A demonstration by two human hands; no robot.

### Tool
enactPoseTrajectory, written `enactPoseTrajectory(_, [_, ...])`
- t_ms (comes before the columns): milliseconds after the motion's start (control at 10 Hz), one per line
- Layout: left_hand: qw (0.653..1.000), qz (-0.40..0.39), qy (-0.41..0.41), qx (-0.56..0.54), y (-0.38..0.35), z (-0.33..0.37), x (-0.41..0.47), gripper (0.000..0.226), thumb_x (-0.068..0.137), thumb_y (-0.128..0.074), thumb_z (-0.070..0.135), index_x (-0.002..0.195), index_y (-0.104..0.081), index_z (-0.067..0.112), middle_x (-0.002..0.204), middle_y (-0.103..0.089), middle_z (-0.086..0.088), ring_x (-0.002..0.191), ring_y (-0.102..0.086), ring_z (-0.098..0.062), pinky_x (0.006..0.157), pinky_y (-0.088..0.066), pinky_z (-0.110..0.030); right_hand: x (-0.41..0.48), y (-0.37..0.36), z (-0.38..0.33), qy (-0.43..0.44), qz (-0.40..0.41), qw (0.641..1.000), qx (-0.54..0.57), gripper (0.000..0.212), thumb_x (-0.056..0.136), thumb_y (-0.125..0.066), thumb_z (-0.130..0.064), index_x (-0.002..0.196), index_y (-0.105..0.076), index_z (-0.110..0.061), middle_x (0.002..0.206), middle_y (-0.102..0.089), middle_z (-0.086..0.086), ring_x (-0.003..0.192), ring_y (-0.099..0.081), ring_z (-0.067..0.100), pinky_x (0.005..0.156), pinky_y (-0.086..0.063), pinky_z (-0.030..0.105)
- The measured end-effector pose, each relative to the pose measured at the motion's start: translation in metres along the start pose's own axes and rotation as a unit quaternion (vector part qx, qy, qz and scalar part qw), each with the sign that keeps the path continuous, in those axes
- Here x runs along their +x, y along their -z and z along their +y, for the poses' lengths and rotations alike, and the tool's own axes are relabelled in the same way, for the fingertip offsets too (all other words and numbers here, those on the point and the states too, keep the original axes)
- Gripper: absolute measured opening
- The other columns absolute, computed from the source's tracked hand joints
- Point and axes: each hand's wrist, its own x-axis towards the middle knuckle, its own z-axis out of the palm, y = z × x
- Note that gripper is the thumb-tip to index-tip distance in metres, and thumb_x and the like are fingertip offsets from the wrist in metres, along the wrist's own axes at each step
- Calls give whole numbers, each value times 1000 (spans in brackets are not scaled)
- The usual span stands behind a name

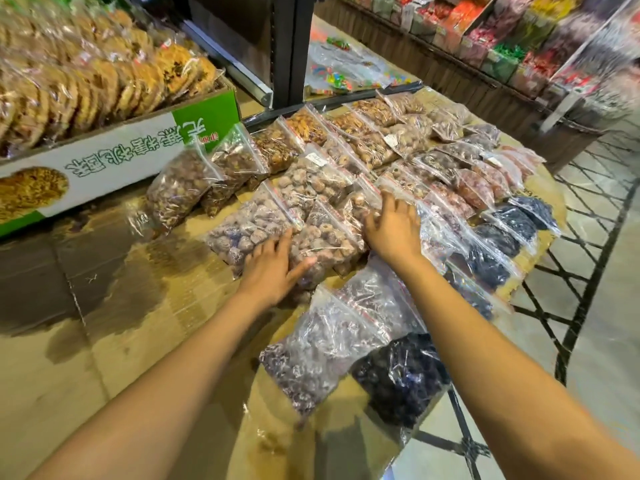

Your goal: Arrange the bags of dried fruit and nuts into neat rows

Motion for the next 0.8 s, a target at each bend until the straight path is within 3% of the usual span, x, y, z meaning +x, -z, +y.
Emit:
enactPoseTrajectory(100, [999,19,-26,-26,10,-16,-23,94,77,-13,83,153,-6,28,152,-30,-15,136,-33,-36,107,-33,-53,-37,3,-18,-15,3,1000,-9,50,94,-44,-34,135,-34,-7,132,-45,23,124,-37,37,103,-31,47])
enactPoseTrajectory(200, [999,13,-35,-18,24,-34,-52,96,78,-13,80,153,-11,20,157,-22,-15,142,-22,-36,112,-26,-52,-81,0,-41,-39,-5,999,-22,53,93,-46,-36,135,-33,-7,132,-45,22,121,-38,39,99,-34,48])
enactPoseTrajectory(400, [996,14,-71,50,52,-60,-96,95,80,-13,78,151,-17,15,153,-25,-21,141,-22,-39,111,-26,-53,-161,-3,-80,-67,0,995,-70,51,92,-44,-43,127,-41,-7,130,-48,20,120,-38,37,96,-33,48])
enactPoseTrajectory(600, [987,28,-144,62,43,-7,-136,75,93,-26,64,149,-25,14,156,-23,-20,144,-17,-38,114,-18,-50,-233,12,-49,-123,20,988,-86,55,92,-42,-45,134,-39,-11,134,-46,19,125,-34,38,99,-29,50])
enactPoseTrajectory(800, [949,8,-308,67,-3,74,-200,87,85,-35,73,148,-31,13,157,-18,-22,146,-6,-39,116,-5,-50,-326,26,18,-252,67,963,-62,63,85,-46,-59,129,-47,-14,128,-53,14,120,-40,36,94,-34,47])
